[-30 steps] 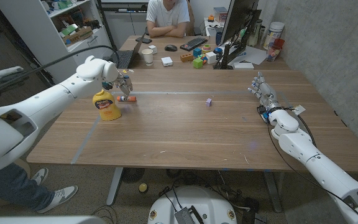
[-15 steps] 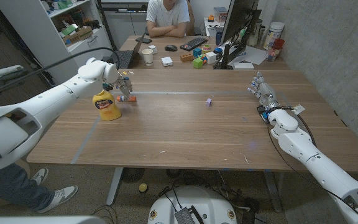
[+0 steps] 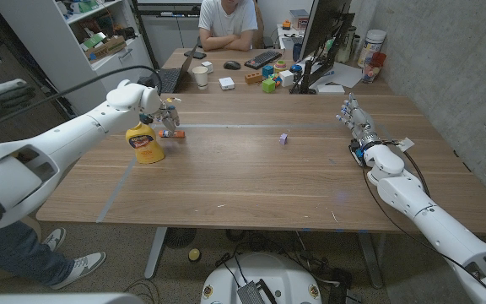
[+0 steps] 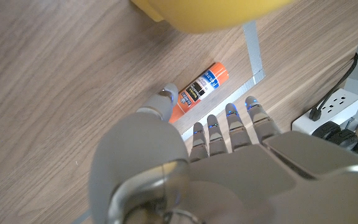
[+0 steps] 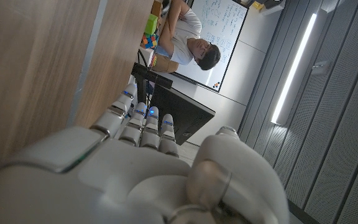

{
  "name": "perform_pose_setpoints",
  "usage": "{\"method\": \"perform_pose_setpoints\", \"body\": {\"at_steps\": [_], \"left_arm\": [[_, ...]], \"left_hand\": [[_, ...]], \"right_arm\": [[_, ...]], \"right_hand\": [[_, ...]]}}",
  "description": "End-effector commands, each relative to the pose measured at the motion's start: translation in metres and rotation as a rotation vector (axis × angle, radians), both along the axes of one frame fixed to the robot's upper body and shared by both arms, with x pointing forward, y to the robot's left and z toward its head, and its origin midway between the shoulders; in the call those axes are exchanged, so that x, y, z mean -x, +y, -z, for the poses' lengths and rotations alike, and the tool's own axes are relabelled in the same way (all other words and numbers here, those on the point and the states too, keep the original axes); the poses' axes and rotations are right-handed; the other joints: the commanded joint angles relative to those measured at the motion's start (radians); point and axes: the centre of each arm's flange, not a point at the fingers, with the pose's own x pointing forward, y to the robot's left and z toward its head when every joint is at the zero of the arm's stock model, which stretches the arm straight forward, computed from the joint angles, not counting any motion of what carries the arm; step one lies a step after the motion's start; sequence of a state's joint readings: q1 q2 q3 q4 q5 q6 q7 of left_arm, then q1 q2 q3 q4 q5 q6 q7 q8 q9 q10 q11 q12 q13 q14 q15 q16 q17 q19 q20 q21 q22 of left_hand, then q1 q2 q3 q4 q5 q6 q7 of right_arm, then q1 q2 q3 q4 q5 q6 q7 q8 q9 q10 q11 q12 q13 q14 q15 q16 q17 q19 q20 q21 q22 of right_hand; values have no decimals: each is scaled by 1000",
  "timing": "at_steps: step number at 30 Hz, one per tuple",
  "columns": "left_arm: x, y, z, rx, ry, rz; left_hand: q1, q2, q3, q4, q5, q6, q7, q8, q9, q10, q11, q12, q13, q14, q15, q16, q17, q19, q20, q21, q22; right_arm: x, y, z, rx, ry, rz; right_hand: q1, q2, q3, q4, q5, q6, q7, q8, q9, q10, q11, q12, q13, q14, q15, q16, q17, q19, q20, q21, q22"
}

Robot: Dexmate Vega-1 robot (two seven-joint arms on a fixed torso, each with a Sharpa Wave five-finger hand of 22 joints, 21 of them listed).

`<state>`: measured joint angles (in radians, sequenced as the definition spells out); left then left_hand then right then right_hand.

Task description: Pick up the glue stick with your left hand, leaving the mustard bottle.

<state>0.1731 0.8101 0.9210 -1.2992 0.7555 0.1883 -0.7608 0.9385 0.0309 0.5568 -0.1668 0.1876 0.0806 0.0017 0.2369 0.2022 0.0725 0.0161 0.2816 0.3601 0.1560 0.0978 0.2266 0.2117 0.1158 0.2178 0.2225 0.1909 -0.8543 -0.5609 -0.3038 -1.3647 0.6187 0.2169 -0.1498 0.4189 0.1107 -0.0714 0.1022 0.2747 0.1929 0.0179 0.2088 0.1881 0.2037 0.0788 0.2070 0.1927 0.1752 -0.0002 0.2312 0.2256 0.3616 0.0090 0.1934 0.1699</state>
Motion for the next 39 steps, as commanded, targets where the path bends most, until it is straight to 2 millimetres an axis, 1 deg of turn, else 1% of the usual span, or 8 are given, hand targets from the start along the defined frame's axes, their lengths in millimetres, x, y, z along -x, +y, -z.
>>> {"method": "perform_pose_setpoints", "body": {"at_steps": [1,11,23,39], "left_arm": [[-4,4,2,11,5,1],[-9,6,1,22,-11,1],[-17,-1,3,26,-1,14],[-25,-7,12,29,28,8]], "left_hand": [[16,-1,-8,-1,-1,11,1,1,1,4,-1,10,6,1,4,4,3,6,1,-4,3],[18,1,-14,0,-1,11,2,1,1,1,3,9,7,2,4,4,3,6,2,-4,3],[20,4,-23,2,-1,13,3,0,1,2,1,10,9,3,5,5,4,7,1,-4,3],[22,8,-30,2,-1,18,4,1,1,6,-2,11,11,5,3,6,4,8,1,-4,3]], "right_arm": [[4,4,-12,19,-33,2],[7,5,-15,26,-48,2],[7,3,-17,17,-61,8],[2,-1,-15,9,-53,8]], "right_hand": [[-7,-1,-5,0,-1,10,-1,-2,5,5,2,-2,4,11,2,3,3,9,3,0,2],[-9,-1,-6,0,-2,10,-1,-3,5,6,1,-2,4,12,2,3,3,10,4,0,2],[-11,-1,-7,0,-2,11,-2,-3,5,7,2,-3,4,14,4,3,3,10,5,0,2],[-13,-2,-8,-1,-2,14,-2,-3,5,9,0,-3,5,18,4,3,4,12,5,0,2]]}}
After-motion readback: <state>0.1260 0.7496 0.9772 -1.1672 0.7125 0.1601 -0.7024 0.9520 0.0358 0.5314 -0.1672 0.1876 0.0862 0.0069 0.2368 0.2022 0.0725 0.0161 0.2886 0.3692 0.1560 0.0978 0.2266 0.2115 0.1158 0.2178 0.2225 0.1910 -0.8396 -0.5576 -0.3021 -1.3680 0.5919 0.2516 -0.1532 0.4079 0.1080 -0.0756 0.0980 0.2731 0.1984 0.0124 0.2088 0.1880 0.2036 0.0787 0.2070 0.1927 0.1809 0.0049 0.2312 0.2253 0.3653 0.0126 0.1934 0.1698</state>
